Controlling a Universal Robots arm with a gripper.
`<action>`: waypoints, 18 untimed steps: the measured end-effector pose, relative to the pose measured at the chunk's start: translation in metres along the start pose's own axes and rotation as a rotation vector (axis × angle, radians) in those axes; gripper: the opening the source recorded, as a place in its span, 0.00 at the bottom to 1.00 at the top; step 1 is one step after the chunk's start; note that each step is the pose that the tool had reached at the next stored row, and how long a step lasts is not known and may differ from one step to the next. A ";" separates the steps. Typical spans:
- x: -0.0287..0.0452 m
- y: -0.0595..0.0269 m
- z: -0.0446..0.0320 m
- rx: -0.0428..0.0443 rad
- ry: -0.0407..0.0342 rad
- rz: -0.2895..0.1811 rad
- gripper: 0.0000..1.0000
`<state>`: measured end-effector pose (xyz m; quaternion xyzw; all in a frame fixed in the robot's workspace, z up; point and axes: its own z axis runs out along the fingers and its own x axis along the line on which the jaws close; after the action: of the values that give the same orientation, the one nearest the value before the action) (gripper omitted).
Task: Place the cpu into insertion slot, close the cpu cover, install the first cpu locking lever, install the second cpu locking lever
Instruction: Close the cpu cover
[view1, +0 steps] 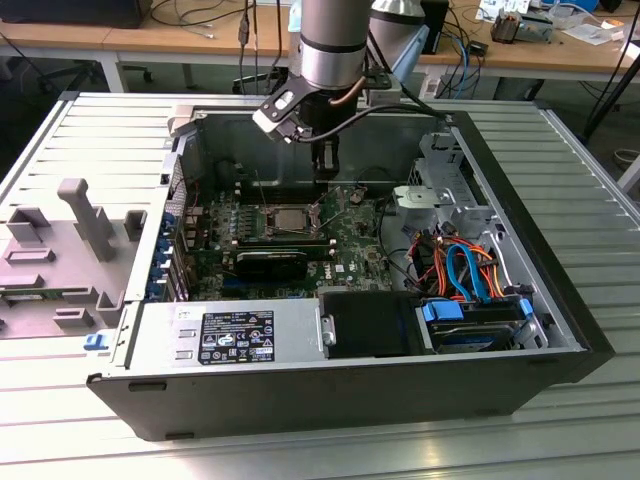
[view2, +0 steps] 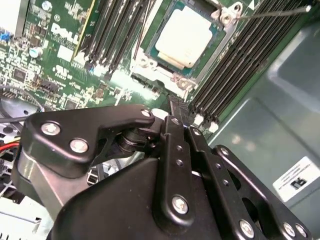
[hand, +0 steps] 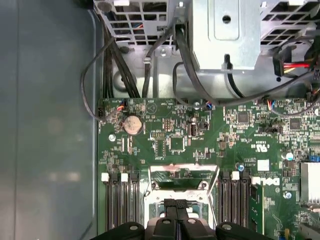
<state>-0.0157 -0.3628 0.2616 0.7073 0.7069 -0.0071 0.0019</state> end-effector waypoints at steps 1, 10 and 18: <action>0.0000 0.0023 -0.0003 0.0032 0.0000 0.000 0.11; 0.0000 0.0312 -0.0024 0.0484 -0.0002 -0.001 0.11; 0.0000 0.0665 -0.0031 0.1121 -0.0003 -0.004 0.11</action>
<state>0.0509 -0.3628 0.2643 0.7048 0.7069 -0.0468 -0.0376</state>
